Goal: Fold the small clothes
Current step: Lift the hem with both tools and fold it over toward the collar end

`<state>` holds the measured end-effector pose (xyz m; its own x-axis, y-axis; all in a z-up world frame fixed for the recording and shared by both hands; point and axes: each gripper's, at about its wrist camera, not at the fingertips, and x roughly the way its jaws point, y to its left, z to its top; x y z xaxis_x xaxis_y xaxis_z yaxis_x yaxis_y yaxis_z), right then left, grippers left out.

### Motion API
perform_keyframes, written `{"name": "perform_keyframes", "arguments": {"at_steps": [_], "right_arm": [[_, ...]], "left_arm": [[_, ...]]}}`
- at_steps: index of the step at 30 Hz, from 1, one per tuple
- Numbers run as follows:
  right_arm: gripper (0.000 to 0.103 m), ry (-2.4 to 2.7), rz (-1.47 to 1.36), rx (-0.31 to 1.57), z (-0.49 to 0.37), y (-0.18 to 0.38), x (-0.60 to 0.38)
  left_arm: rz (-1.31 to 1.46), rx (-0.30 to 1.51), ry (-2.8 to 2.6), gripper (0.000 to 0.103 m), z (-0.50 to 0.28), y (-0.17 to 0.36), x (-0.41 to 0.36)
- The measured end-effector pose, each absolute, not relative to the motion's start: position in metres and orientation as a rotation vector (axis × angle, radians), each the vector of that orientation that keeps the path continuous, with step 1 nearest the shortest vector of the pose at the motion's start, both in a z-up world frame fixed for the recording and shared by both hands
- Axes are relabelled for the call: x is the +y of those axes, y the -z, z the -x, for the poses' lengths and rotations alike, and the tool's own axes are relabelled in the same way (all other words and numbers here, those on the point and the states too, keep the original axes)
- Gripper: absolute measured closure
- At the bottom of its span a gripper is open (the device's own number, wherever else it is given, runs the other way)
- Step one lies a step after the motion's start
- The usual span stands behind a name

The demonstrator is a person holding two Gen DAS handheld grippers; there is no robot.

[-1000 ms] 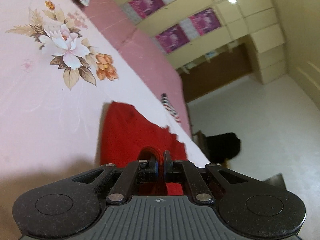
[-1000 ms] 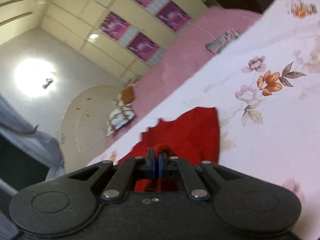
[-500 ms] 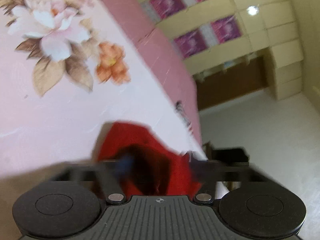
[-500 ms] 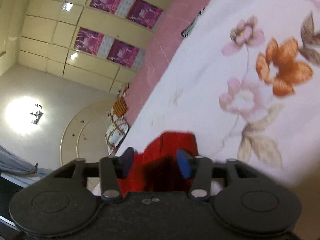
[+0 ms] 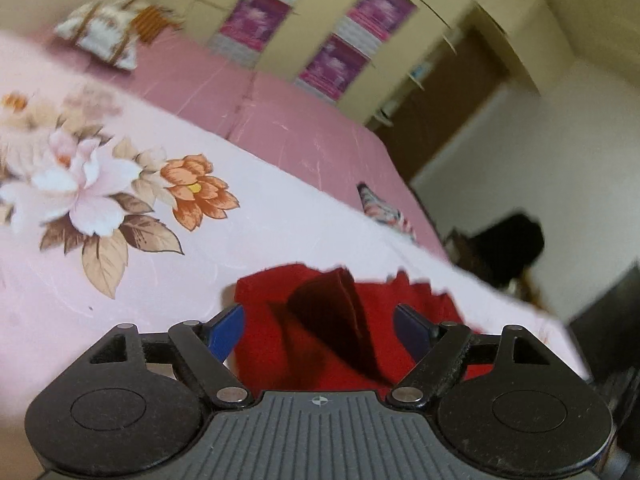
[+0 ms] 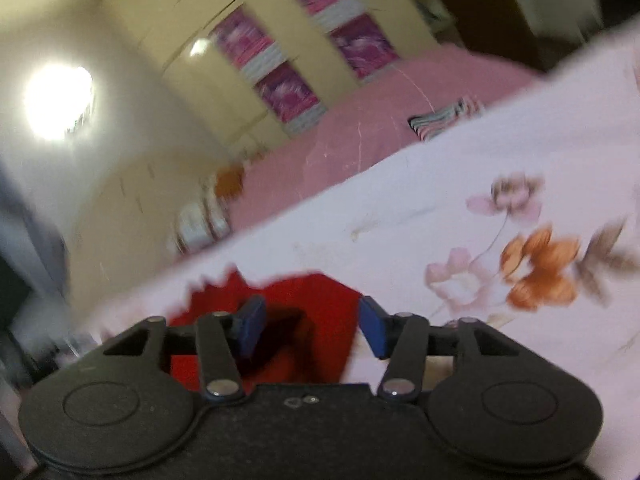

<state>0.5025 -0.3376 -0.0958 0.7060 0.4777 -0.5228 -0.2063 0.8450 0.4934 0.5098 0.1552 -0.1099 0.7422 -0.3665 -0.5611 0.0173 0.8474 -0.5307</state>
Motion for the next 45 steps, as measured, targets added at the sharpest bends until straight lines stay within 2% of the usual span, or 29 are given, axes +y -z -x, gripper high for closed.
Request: {"name": "perform_keyframes", "arguments": {"at_steps": [1,6,11,16,17,18,19,21,22,23,25,27,29,31,33,34,35,39,41,45], "right_arm": [[0.053,-0.409,-0.363,0.698,-0.501,0.095,-0.331],[0.054,-0.446,-0.124,0.705,-0.516,0.091,-0.286],[0.056,-0.265,-0.319,0.72,-0.557,0.092,-0.296],[0.057,-0.337,-0.402,0.72,-0.549,0.091,-0.307],[0.057,-0.357,-0.41,0.736,-0.548,0.093,-0.308],[0.057,-0.375,-0.413,0.753,-0.549,0.095,-0.306],[0.059,-0.385,-0.407,0.765,-0.551,0.096,-0.303],[0.063,-0.385,-0.379,0.779,-0.548,0.099,-0.294],[0.074,-0.379,-0.36,0.794,-0.549,0.1,-0.289],[0.094,-0.369,-0.32,0.815,-0.55,0.101,-0.282],[0.098,-0.371,-0.25,0.792,-0.547,0.097,-0.274],[0.098,-0.347,-0.24,0.744,-0.543,0.089,-0.277],[0.098,-0.305,-0.232,0.728,-0.544,0.088,-0.283],[0.097,-0.298,-0.196,0.809,-0.553,0.099,-0.278],[0.091,-0.294,-0.204,0.826,-0.55,0.098,-0.277],[0.079,-0.295,-0.221,0.814,-0.546,0.092,-0.28],[0.067,-0.305,-0.25,0.792,-0.536,0.085,-0.286],[0.065,-0.401,-0.33,0.751,-0.465,0.071,-0.318],[0.064,-0.452,-0.357,0.785,-0.43,0.079,-0.327],[0.061,-0.501,-0.367,0.823,-0.384,0.092,-0.32]], "left_arm": [[0.476,0.727,0.227,0.026,-0.51,0.108,0.152],[0.232,0.813,0.192,0.026,-0.541,0.108,0.116],[0.324,0.789,0.107,0.026,-0.56,0.103,0.115],[0.351,0.778,0.179,0.026,-0.548,0.103,0.117],[0.35,0.795,0.194,0.029,-0.549,0.108,0.115],[0.34,0.819,0.205,0.036,-0.55,0.111,0.112],[0.331,0.838,0.212,0.048,-0.552,0.115,0.108],[0.3,0.852,0.2,0.06,-0.554,0.119,0.1],[0.269,0.851,0.181,0.081,-0.555,0.12,0.097],[0.273,0.843,0.161,0.092,-0.555,0.119,0.099],[0.33,0.787,0.154,0.094,-0.548,0.114,0.108],[0.305,0.758,0.139,0.094,-0.543,0.11,0.111],[0.272,0.804,0.145,0.094,-0.548,0.118,0.107],[0.272,0.818,0.156,0.094,-0.55,0.12,0.104],[0.301,0.806,0.137,0.077,-0.544,0.114,0.106],[0.31,0.772,0.133,0.041,-0.532,0.108,0.108],[0.309,0.727,0.13,0.027,-0.516,0.101,0.111],[0.365,0.708,0.196,0.029,-0.446,0.099,0.124],[0.379,0.741,0.22,0.04,-0.414,0.108,0.124],[0.442,0.775,0.266,0.04,-0.378,0.127,0.119]]}}
